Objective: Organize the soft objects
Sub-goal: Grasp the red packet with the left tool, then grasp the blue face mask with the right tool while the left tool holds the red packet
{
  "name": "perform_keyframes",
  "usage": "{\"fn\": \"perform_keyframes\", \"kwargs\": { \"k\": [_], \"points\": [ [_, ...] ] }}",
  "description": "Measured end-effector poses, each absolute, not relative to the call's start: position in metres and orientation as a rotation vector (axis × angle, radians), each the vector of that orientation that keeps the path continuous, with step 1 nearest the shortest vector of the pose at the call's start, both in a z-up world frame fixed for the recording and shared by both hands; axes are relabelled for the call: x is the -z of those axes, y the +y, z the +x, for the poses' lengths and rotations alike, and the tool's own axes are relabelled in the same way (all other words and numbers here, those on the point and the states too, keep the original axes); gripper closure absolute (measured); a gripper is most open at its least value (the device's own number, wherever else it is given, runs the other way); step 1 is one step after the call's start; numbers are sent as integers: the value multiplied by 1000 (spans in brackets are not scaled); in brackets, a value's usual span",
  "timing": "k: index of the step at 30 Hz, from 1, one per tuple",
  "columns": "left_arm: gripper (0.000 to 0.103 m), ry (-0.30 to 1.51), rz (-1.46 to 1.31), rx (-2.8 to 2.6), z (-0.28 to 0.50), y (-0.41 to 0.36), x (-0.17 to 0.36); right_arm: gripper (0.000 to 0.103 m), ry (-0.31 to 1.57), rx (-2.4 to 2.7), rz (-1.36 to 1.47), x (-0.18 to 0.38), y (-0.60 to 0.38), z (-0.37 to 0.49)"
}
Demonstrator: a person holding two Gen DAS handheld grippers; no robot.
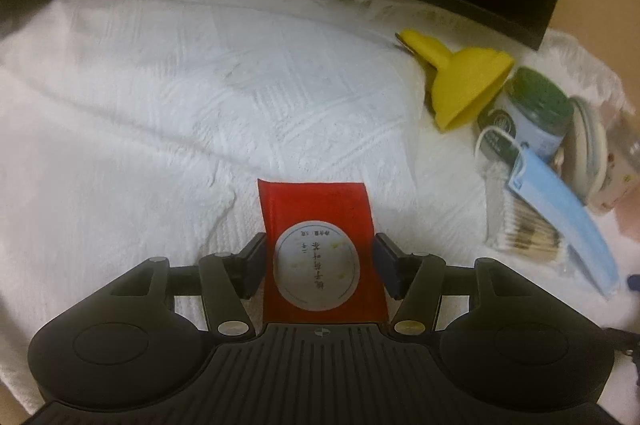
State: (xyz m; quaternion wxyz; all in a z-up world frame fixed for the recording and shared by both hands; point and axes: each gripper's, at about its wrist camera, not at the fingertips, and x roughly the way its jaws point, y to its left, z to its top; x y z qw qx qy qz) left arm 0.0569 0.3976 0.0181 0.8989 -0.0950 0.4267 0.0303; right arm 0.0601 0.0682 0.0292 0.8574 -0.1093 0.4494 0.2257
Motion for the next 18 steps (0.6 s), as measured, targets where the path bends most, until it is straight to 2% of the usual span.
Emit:
{"fn": "perform_keyframes", "kwargs": {
  "k": [5,9,13,15,18],
  "points": [
    [41,908,-143,-51,62,388,-21,6,933,-483,-232,-29,67,57],
    [39,939,9,-102,56,388,-22,5,926,-497,-237,-28,66,56],
    [40,934,-74,-115,51,404,-23,0,925,-501,-240,-26,68,56],
    [45,918,-131,-111,46,409,-25,0,922,-502,-241,-26,68,56],
    [46,844,-173,-79,39,408,-36,0,916,-509,-242,-26,67,55]
  ]
}}
